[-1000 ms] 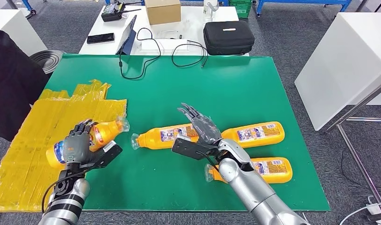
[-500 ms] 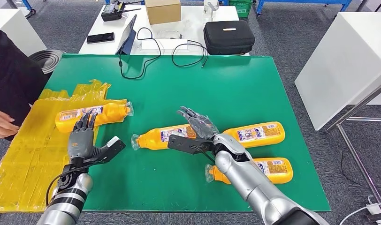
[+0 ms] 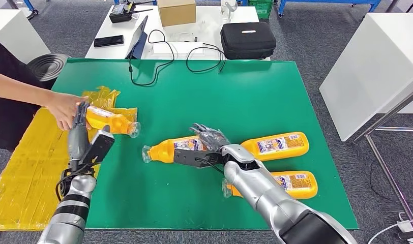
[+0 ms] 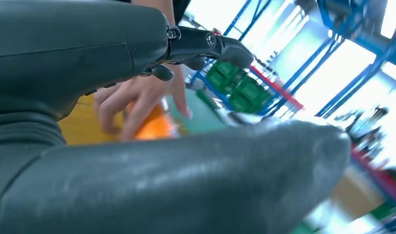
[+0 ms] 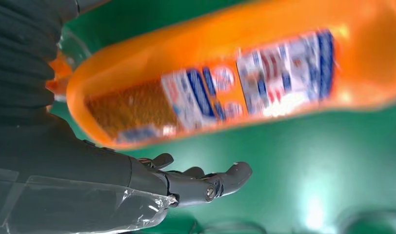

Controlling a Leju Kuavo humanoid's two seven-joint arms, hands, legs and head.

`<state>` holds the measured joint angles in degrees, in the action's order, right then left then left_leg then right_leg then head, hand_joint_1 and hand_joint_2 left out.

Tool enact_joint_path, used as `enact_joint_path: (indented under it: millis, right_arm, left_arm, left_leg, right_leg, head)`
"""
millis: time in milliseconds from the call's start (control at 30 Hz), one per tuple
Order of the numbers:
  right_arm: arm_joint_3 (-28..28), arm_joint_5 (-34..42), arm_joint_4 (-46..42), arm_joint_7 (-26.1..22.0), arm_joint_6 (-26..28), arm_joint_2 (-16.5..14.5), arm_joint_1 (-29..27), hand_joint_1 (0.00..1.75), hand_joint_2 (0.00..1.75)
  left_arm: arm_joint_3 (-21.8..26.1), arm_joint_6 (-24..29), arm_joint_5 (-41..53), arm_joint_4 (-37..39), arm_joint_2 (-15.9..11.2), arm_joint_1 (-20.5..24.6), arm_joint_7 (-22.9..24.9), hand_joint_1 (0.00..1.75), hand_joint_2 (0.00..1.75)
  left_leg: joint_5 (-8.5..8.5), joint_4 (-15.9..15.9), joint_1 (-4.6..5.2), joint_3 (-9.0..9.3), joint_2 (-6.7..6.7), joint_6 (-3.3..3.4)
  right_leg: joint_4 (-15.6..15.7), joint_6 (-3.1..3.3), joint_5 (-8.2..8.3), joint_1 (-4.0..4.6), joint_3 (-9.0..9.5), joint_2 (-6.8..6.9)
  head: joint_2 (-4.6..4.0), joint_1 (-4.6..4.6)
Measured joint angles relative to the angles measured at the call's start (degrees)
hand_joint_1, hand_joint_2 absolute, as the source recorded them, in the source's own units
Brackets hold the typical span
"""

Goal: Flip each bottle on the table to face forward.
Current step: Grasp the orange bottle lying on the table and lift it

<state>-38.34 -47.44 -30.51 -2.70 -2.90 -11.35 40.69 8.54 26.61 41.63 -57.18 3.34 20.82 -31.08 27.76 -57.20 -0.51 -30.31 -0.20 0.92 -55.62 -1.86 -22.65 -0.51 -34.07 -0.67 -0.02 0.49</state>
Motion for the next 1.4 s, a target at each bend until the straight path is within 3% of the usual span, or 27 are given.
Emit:
enact_joint_path:
  millis: [267, 300, 400, 433, 467, 667, 900, 1033, 1200, 1400]
  right_arm:
    - [-2.5, -3.0, 5.9, 3.9, -1.7, -2.4, 2.0, 0.0, 1.75]
    - [-2.6, -3.1, 6.2, 4.1, -1.9, -2.5, 2.2, 0.13, 1.75]
    - [-3.4, -4.8, 7.4, 6.2, -4.5, -2.9, 2.7, 1.36, 1.75]
    - [-3.8, -5.6, 7.8, 7.1, -5.6, -3.0, 2.9, 1.67, 1.75]
    - [-4.2, -6.3, 8.2, 7.8, -6.8, -3.1, 3.1, 1.74, 1.75]
    - [-5.8, -7.9, 9.9, 9.1, -9.2, -3.3, 3.6, 1.75, 1.75]
    - [-5.4, -6.1, 10.3, 9.2, -5.1, -3.4, 3.3, 1.75, 1.75]
    - [-3.1, -3.3, 10.0, 5.8, 1.6, -3.7, 2.1, 1.75, 1.75]
    - [3.3, 1.2, 1.2, -2.6, 11.1, -3.6, -3.3, 1.75, 1.75]
    - [9.0, 3.7, -12.5, -4.9, 11.5, -3.5, -8.8, 1.75, 1.75]
  left_arm:
    - [2.0, -3.8, -4.0, -11.0, 2.5, -2.0, -0.7, 0.0, 0.0]
    - [2.2, -3.9, -4.1, -11.6, 2.6, -2.1, -0.8, 0.0, 0.0]
    - [2.5, -4.7, -4.8, -12.8, 3.0, -2.4, -1.3, 0.0, 0.0]
    - [2.5, -5.1, -5.1, -13.2, 3.2, -2.5, -1.5, 0.0, 0.0]
    - [2.6, -5.3, -5.4, -13.5, 3.4, -2.5, -1.6, 0.0, 0.0]
    - [2.7, -6.0, -6.7, -14.9, 4.3, -2.5, -2.0, 0.0, 0.0]
    - [2.9, -11.0, -12.1, -15.9, 4.8, -2.6, -0.6, 0.0, 0.0]
    - [3.8, -21.6, -22.9, -18.0, 5.2, -4.0, 2.6, 0.0, 1.75]
    - [6.9, -39.4, -43.8, -22.1, 6.3, -10.5, 7.3, 0.0, 1.75]
    - [8.8, -44.7, -51.0, -25.2, 7.4, -16.2, 9.3, 0.0, 1.75]
  left_leg:
    - [0.0, 0.0, 0.0, 0.03, 0.0, 0.0]
    - [0.0, 0.0, 0.0, 0.03, 0.0, 0.0]
    - [0.0, 0.0, 0.0, 0.06, 0.0, 0.0]
    - [0.0, 0.0, 0.0, 0.07, 0.0, 0.0]
    - [0.0, 0.0, 0.0, 0.08, 0.0, 0.0]
    - [0.0, 0.0, 0.01, 0.24, 0.02, 0.0]
    - [0.0, 0.0, 0.01, 0.28, 0.01, 0.0]
    - [0.0, 0.0, -0.01, 0.25, 0.02, -0.01]
    - [0.01, 0.0, -0.02, 0.06, 0.05, -0.02]
    - [0.02, 0.0, -0.02, -0.17, -0.05, -0.02]
  right_leg:
    - [0.0, 0.0, 0.0, 0.0, 0.01, 0.0]
    - [0.0, 0.0, 0.0, 0.0, 0.01, 0.0]
    - [0.0, 0.0, 0.0, 0.0, 0.02, 0.0]
    - [0.0, 0.0, 0.0, 0.01, 0.03, 0.0]
    - [0.0, 0.0, 0.0, 0.01, 0.04, 0.0]
    - [0.0, 0.0, 0.0, 0.0, 0.15, -0.03]
    - [0.0, 0.0, 0.01, 0.0, 0.22, -0.02]
    - [0.0, 0.0, 0.01, 0.01, 0.2, -0.03]
    - [0.0, 0.0, -0.01, 0.03, -0.03, -0.06]
    - [0.0, 0.01, -0.03, 0.01, -0.2, 0.04]
  head:
    - [0.0, -0.01]
    - [0.0, -0.01]
    - [0.0, -0.01]
    - [0.0, -0.01]
    - [0.0, -0.01]
    - [0.0, -0.01]
    - [0.0, -0.02]
    - [0.0, -0.01]
    - [0.0, -0.01]
    - [0.0, 0.01]
